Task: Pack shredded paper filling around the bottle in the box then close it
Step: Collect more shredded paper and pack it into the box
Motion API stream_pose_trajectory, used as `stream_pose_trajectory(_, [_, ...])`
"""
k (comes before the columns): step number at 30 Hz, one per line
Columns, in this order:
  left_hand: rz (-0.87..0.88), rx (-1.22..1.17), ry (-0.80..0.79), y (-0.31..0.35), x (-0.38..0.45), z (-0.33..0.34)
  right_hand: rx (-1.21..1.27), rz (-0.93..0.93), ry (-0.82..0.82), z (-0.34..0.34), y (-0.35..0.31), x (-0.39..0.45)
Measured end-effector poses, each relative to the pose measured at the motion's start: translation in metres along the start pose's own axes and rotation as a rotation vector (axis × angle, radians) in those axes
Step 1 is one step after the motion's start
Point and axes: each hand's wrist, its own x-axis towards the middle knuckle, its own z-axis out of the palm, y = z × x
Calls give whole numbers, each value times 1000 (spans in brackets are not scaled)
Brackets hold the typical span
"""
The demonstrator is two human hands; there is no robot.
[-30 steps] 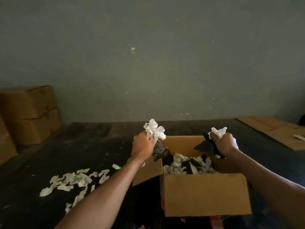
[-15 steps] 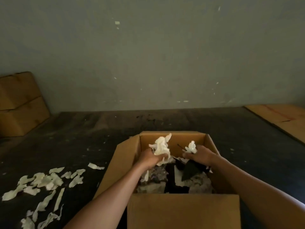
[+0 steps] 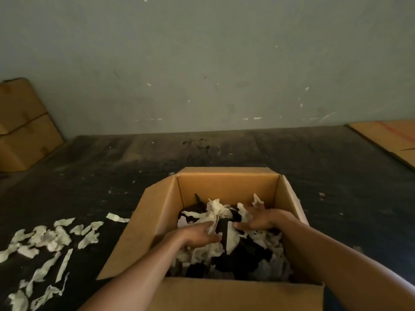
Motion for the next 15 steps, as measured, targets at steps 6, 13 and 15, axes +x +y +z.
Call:
stream_pose_trajectory(6, [-20,234,-65,-2,15,27,106,33,-109,31,-4,20])
stream_pose_trajectory(13, [27,304,41,6,-20,-1,-119,-90,7,-14,-6,-12])
stream_pose_trajectory(15, [-4,377,79,7,-30,1,-241,-117,7,-8,-3,-24])
